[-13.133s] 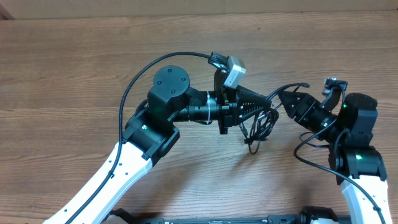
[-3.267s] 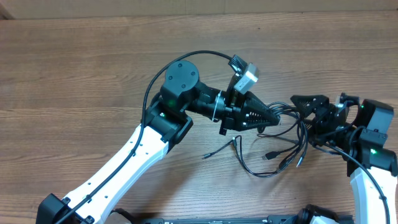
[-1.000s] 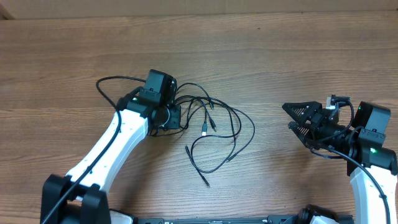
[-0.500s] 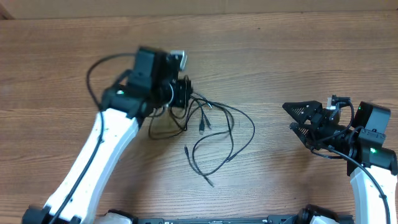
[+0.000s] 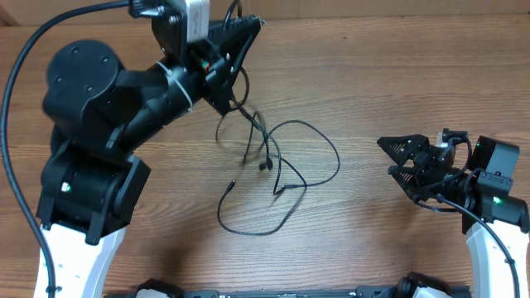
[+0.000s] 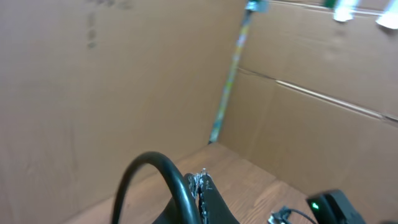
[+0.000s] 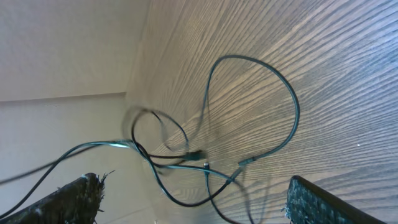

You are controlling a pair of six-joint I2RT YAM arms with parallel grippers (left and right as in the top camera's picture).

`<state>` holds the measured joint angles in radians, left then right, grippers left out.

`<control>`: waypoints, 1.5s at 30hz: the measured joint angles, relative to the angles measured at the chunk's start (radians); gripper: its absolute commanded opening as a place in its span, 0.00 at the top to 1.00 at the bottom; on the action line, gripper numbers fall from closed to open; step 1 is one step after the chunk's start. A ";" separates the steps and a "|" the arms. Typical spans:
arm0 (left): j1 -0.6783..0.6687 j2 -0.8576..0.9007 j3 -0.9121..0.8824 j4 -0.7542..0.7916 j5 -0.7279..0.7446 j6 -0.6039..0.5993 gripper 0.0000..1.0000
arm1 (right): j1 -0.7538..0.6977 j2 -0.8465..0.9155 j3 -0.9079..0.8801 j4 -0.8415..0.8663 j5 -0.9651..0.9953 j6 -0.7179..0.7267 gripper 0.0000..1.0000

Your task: Untangle cables

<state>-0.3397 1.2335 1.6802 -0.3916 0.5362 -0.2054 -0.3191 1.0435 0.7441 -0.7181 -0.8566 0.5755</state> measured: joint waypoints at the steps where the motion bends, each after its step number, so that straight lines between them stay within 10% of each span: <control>1: 0.000 -0.003 0.000 0.000 0.025 0.023 0.96 | 0.000 0.000 0.000 0.000 0.000 0.000 0.04; 16: -0.001 -0.005 0.000 0.190 0.490 0.310 0.96 | 0.020 0.000 0.000 0.014 -0.056 -0.154 0.00; 33: -0.067 -0.005 0.005 0.639 0.549 -0.034 0.96 | 0.572 0.122 0.000 0.242 0.166 -0.183 0.00; 45: -0.014 -0.005 0.005 0.830 0.428 -0.185 0.96 | 0.628 0.488 0.000 0.250 0.335 -0.132 0.00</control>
<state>-0.3542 1.2285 1.6852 0.4385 0.9638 -0.3904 0.3084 1.5311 0.7441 -0.4679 -0.5220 0.4438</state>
